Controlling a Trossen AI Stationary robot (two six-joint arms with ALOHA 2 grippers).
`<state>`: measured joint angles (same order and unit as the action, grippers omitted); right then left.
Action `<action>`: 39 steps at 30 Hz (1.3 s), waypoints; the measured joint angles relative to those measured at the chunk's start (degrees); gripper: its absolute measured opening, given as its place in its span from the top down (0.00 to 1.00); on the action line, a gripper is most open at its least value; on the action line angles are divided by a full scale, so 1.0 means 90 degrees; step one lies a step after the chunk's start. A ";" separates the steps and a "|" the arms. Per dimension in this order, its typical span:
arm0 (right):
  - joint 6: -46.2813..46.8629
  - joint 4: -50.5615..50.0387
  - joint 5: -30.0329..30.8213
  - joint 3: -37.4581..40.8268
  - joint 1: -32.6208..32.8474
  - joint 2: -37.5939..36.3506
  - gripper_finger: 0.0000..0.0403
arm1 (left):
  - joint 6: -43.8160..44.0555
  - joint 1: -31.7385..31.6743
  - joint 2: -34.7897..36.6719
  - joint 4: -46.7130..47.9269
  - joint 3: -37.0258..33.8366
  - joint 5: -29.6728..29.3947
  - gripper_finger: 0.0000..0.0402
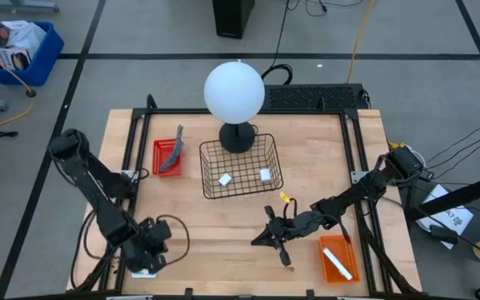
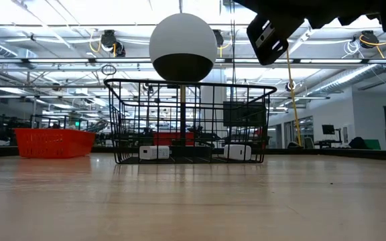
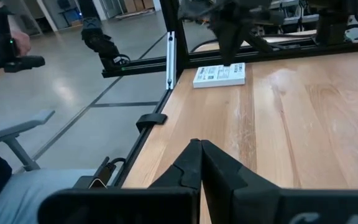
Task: Pick and place items into bin
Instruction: Put the white card reader box into the orange bin
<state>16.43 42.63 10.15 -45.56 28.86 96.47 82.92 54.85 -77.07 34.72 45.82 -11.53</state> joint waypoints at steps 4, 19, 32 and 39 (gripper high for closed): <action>0.0000 0.0000 0.0002 0.0000 0.0000 0.0000 1.00 | 0.0098 0.0232 -0.0489 0.0031 0.0256 0.0295 1.00; 0.0000 0.0097 0.0003 0.0000 0.0000 0.0000 1.00 | 0.1678 0.0918 -0.1177 0.0579 0.0440 0.1192 1.00; 0.0000 0.0095 0.0007 0.0000 0.0000 0.0000 1.00 | 0.1595 0.0831 -0.1740 0.0132 0.0462 0.1299 1.00; 0.0000 0.0097 0.0015 0.0002 0.0000 0.0000 1.00 | 0.1503 0.0420 -0.1757 0.0072 0.0454 0.0597 1.00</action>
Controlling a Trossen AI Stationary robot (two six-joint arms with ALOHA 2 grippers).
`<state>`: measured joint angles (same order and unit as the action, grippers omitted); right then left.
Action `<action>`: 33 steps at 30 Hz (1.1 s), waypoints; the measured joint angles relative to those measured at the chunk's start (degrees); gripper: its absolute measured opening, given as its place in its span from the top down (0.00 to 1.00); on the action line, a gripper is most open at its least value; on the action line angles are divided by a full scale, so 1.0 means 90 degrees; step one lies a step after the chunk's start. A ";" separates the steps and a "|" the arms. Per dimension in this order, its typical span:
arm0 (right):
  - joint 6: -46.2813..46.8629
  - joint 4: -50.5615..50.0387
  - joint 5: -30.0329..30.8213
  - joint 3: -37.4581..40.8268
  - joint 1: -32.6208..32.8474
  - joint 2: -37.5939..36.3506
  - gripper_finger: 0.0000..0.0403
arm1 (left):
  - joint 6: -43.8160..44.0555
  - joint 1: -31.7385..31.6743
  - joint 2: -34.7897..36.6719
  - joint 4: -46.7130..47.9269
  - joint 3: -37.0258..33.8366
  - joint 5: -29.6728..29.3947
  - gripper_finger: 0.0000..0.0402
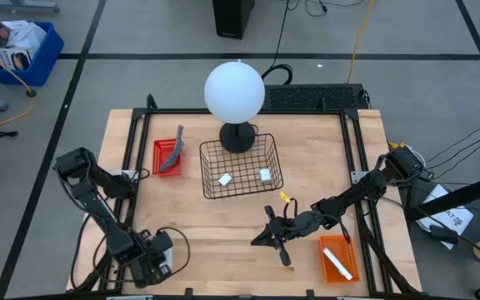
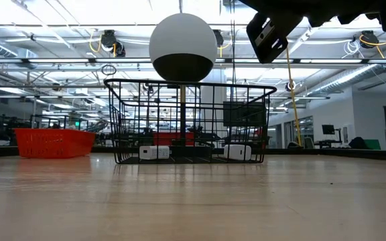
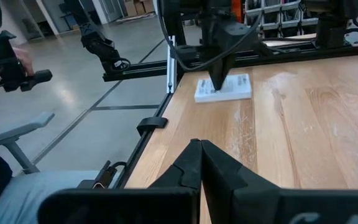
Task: Pick and place items into bin
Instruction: Put the white card reader box into the orange bin
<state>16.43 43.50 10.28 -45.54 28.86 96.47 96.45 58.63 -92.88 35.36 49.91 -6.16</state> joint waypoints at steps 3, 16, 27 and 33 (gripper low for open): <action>-0.0008 -0.0004 0.0002 0.0000 0.0000 0.0000 1.00 | -0.0274 -0.0244 -0.0007 -0.0210 -0.0011 -0.0255 1.00; -0.0020 -0.0025 -0.0002 0.0002 0.0000 0.0000 1.00 | -0.1762 -0.1355 -0.0773 -0.1719 0.0020 -0.0247 1.00; 0.0005 -0.0254 0.0000 0.0002 0.0013 -0.0002 1.00 | -0.2770 -0.2318 -0.0959 -0.2661 -0.0021 -0.0349 1.00; 0.0097 -0.0456 0.0000 0.0002 0.0058 -0.0002 1.00 | -0.3324 -0.2827 -0.1439 -0.3900 -0.0012 -0.0357 1.00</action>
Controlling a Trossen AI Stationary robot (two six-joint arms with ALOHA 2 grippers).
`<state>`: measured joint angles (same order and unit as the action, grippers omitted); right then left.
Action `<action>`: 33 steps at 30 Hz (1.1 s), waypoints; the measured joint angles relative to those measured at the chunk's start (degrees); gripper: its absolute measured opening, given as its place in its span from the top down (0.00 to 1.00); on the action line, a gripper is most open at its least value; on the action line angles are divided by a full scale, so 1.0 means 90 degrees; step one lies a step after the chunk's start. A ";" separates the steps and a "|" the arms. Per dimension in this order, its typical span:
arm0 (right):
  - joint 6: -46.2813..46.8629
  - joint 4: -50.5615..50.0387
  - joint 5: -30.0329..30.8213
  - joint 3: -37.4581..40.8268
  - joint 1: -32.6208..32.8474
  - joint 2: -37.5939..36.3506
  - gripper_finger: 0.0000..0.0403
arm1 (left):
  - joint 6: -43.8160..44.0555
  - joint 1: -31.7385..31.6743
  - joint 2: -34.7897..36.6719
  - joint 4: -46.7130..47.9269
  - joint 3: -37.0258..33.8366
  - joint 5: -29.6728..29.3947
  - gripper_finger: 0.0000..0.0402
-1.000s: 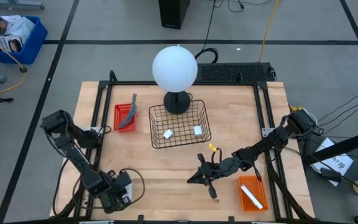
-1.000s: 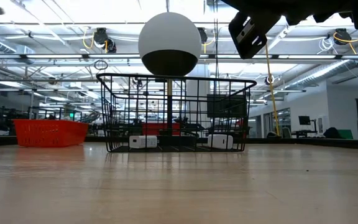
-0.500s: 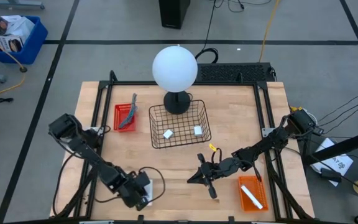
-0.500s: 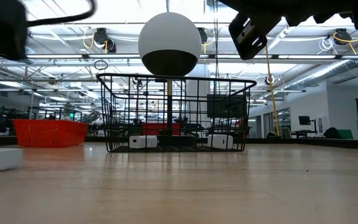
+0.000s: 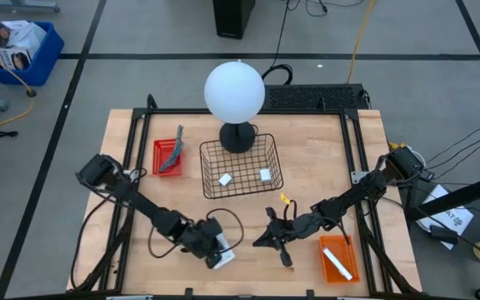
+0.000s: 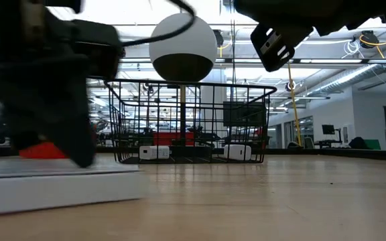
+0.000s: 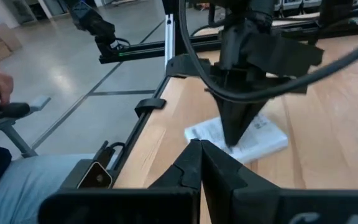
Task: Pick and place items into bin
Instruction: Put the white card reader box into the orange bin
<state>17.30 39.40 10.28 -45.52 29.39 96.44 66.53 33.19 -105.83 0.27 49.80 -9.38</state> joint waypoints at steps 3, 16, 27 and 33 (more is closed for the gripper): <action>0.0068 -0.0076 0.0002 0.0000 -0.0002 0.0000 1.00 | -0.0234 -0.0196 -0.0324 -0.0848 0.0003 0.0167 1.00; 0.0148 -0.0246 0.0012 0.0001 -0.0002 0.0000 1.00 | -0.1455 -0.0825 -0.0712 -0.0805 0.0894 0.0436 1.00; 0.0641 -0.1111 0.0201 0.0000 -0.0002 0.0000 1.00 | -0.1498 -0.0015 -0.0416 0.2696 0.2909 -0.0043 1.00; 0.1109 -0.1425 0.0213 0.0001 -0.0002 0.0030 1.00 | -0.0543 0.0564 -0.0420 0.3593 0.3156 -0.0118 1.00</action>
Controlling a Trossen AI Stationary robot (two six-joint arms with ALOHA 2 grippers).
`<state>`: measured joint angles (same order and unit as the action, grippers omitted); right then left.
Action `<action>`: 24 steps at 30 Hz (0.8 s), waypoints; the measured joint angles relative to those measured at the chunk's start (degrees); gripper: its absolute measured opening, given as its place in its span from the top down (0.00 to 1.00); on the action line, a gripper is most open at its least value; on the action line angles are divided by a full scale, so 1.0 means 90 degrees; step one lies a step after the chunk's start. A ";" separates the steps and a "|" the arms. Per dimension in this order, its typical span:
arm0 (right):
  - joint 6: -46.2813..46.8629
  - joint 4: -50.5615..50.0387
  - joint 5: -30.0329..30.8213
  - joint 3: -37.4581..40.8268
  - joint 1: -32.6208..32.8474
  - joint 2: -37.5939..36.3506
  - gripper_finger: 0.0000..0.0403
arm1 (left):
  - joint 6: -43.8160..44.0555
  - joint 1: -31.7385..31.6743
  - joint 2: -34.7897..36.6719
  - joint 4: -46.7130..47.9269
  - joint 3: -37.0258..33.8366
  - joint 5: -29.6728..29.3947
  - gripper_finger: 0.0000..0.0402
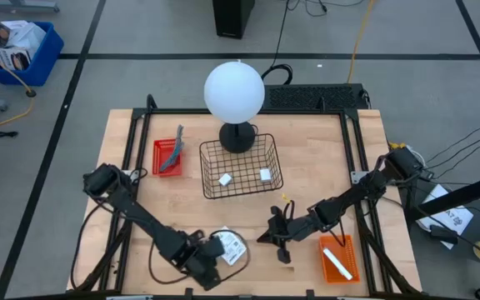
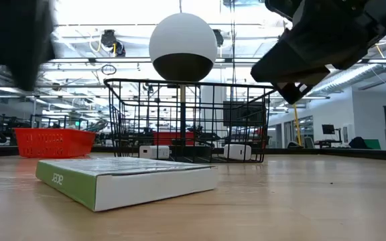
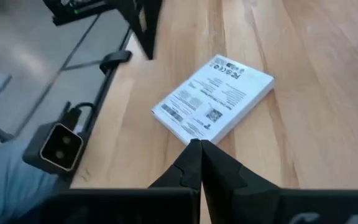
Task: Pick and place items into bin
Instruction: Put the white card reader box into the orange bin
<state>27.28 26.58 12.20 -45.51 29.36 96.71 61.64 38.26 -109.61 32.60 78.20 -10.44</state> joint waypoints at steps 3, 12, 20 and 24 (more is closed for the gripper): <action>0.0268 0.0105 0.0198 -0.0003 0.0000 0.0195 1.00 | 0.0769 0.0116 -0.0016 0.0314 -0.0304 -0.0035 1.00; 0.0844 -0.0074 0.0274 -0.0653 -0.0265 0.1312 1.00 | 0.1506 0.0028 -0.0011 0.0030 -0.1000 -0.0425 1.00; 0.0948 -0.1182 -0.0062 -0.1617 -0.0431 0.1881 1.00 | 0.1336 -0.0166 0.0001 -0.0561 -0.1346 -0.0547 1.00; 0.1078 -0.1291 -0.0499 -0.1832 -0.0478 0.2086 1.00 | 0.1125 -0.0336 -0.0077 -0.1113 -0.1517 -0.0527 1.00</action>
<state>36.99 14.95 7.71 -62.00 25.06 115.49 71.77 35.24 -110.31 22.59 64.55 -15.19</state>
